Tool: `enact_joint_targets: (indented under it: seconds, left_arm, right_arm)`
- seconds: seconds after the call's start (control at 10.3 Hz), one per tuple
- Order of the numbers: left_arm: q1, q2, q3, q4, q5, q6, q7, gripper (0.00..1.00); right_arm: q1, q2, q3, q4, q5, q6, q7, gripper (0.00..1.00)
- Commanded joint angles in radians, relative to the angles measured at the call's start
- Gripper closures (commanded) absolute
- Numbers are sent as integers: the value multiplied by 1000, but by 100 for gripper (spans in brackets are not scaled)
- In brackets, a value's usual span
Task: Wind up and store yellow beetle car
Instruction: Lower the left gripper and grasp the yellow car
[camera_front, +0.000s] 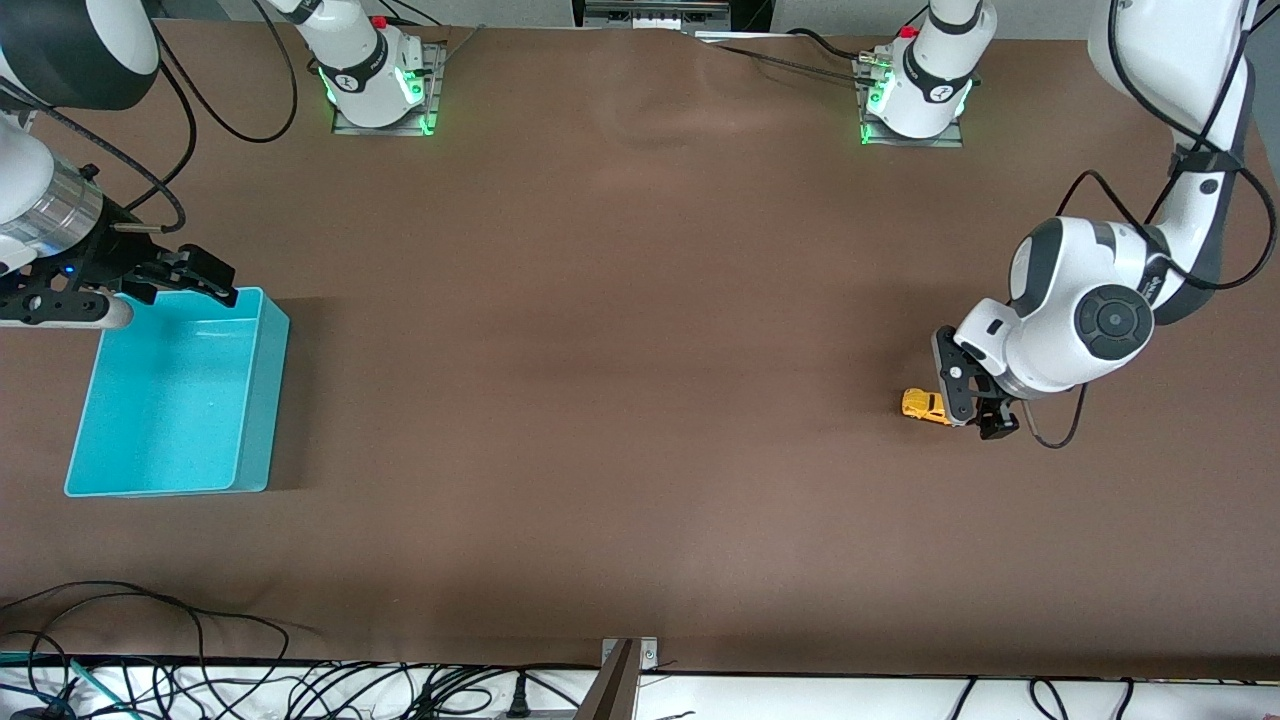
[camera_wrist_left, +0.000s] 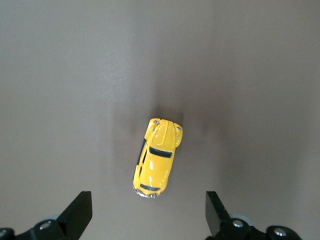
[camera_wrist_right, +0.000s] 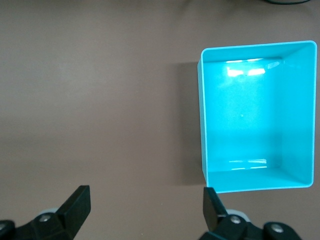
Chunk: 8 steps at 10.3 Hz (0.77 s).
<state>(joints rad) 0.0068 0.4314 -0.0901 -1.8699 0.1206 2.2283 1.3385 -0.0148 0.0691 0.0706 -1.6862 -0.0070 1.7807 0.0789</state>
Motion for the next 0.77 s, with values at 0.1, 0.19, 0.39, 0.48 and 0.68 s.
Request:
enact_joint_targets:
  seconds: [0.1,0.19,0.39,0.48,0.68]
  left_arm:
    - [12,44,-3,-64,27,142,106,0]
    - [25,71,-3,-72,25,169,131,0]
    - [48,93,-5,-93,25,217,145,0]
    - [52,107,-5,-97,25,221,148,0]
    - [52,109,-7,-106,24,221,148,14]
  right_arm:
    - [-4,-6,0,-4,1,2,-16,0]
    - [-5,-5,0,-6,1,0,-16,0]
    - [-5,-6,0,-6,1,-6,-42,0]
    - [-7,-5,0,-6,1,-4,-53,0]
    - [-7,0,0,-6,1,-4,-54,0]
